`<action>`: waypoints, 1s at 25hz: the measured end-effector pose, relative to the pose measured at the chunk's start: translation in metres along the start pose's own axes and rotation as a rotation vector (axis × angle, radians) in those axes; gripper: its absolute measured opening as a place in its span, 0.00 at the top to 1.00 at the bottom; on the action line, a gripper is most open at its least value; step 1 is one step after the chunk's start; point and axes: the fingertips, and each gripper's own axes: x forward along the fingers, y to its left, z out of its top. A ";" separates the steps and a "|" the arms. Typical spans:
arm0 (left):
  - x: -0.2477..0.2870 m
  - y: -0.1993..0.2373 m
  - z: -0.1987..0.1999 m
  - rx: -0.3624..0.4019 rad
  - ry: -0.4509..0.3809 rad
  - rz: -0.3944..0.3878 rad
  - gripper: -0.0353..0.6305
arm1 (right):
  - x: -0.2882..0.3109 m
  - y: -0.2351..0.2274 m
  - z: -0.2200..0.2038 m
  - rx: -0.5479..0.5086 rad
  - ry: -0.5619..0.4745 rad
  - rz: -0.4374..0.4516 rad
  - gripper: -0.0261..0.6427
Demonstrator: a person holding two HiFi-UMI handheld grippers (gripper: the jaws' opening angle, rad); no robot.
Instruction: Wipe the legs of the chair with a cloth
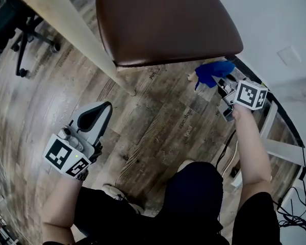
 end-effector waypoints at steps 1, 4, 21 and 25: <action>-0.001 0.001 -0.001 -0.001 0.005 0.007 0.95 | 0.006 -0.009 -0.011 0.016 0.009 -0.006 0.86; -0.003 0.003 -0.005 0.003 0.021 0.023 0.95 | 0.025 -0.037 -0.045 0.063 0.039 -0.027 0.86; -0.017 0.016 -0.012 0.003 0.070 0.095 0.95 | 0.099 -0.145 -0.177 0.259 0.158 -0.176 0.86; -0.012 0.013 -0.013 -0.004 0.067 0.082 0.95 | 0.096 -0.142 -0.173 0.224 0.185 -0.186 0.86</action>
